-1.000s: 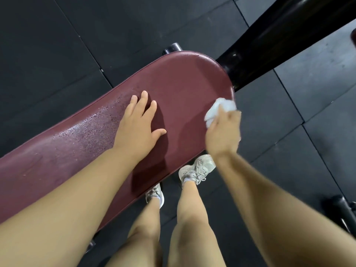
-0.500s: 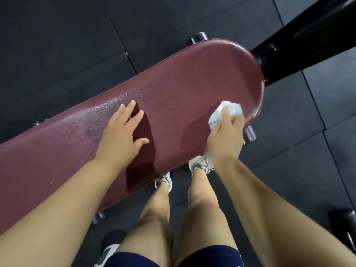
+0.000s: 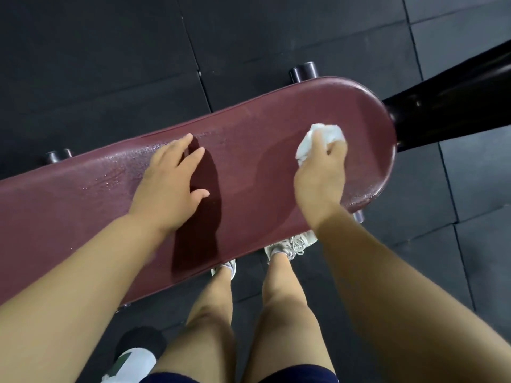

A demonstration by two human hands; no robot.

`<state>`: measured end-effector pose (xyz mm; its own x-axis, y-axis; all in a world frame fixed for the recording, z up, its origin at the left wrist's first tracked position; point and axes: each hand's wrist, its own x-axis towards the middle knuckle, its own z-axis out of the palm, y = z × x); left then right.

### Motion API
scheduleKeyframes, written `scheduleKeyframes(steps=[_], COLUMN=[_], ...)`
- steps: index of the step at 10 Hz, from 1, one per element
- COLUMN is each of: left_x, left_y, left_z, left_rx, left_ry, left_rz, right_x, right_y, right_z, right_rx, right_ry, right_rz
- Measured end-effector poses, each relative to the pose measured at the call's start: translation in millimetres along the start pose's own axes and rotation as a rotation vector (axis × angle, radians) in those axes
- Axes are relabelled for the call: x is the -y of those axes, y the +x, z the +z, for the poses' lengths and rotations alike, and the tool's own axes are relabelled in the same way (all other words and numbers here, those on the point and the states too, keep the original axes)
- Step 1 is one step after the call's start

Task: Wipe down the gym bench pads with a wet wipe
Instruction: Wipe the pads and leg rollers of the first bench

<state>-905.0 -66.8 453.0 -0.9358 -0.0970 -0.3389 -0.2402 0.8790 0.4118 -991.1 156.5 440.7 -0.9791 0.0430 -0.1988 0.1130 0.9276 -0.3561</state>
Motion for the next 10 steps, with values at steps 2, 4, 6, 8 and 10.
scheduleKeyframes(steps=[2,4,6,8,10], left_x=[10.7,10.2,12.6,20.3,36.7], left_y=[2.7,2.5,2.4,-0.8,-7.3], left_z=[0.8,3.6,4.9,6.4,-2.0], left_rx=[-0.042,-0.091,-0.124,-0.105,-0.135], left_ry=[0.012,0.026,-0.025,-0.054,0.006], left_rz=[-0.01,0.025,0.019,0.053,0.035], right_x=[20.1,22.0,65.0,71.2,74.1], right_y=[-48.4,48.7,35.3,20.6,67.3], right_z=[29.0,-8.7,5.9,-0.2,2.7], right_rx=[0.366,0.196,0.339,0.611,0.163], right_ry=[-0.159,-0.177,-0.282,-0.322,-0.333], right_rz=[-0.934,-0.356,-0.555,-0.872,-0.388])
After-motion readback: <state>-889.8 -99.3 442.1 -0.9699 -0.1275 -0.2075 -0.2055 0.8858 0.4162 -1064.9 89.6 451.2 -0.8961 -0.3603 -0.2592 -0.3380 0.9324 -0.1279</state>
